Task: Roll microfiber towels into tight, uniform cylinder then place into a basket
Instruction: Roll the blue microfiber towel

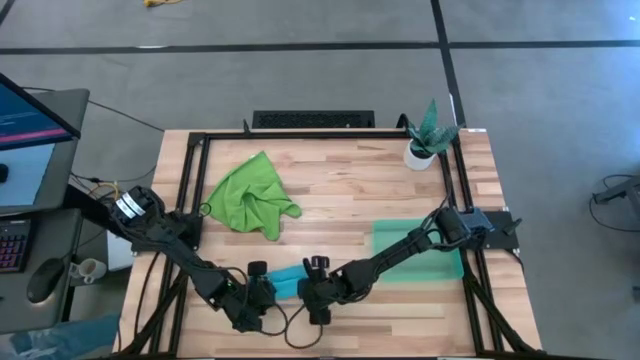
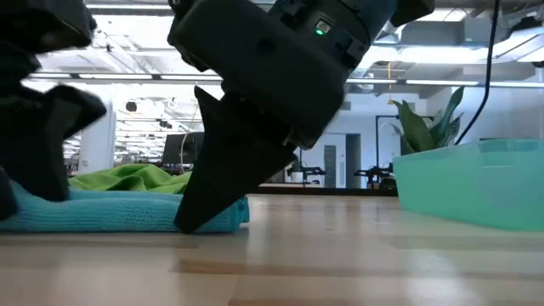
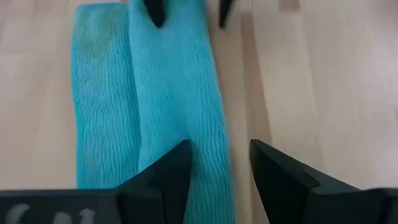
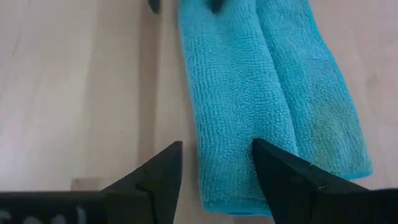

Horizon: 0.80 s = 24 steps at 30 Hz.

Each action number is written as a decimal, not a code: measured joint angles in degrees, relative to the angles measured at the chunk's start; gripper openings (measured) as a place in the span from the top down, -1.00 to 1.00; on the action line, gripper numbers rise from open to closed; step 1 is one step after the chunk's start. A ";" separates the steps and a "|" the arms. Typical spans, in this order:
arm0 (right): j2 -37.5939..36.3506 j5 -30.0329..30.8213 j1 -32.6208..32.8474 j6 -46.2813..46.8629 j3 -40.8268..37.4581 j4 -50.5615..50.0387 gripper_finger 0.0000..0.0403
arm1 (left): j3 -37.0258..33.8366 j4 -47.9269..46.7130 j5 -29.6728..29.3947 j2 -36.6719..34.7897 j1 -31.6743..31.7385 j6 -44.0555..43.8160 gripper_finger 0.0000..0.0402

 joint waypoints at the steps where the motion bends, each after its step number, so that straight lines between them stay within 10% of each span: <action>1: 0.04 -0.09 -0.16 1.01 -0.03 -0.29 -0.05 | 1.20 -3.42 0.10 -0.55 -0.06 0.55 0.21; 7: 0.63 -1.44 -0.37 2.48 -0.02 -0.47 0.16 | 7.29 -21.84 0.08 -1.25 -1.05 -1.81 0.21; 24: 0.63 -2.57 0.33 2.19 -0.07 0.06 0.33 | 4.97 -23.56 -2.64 5.52 -3.06 -8.10 0.22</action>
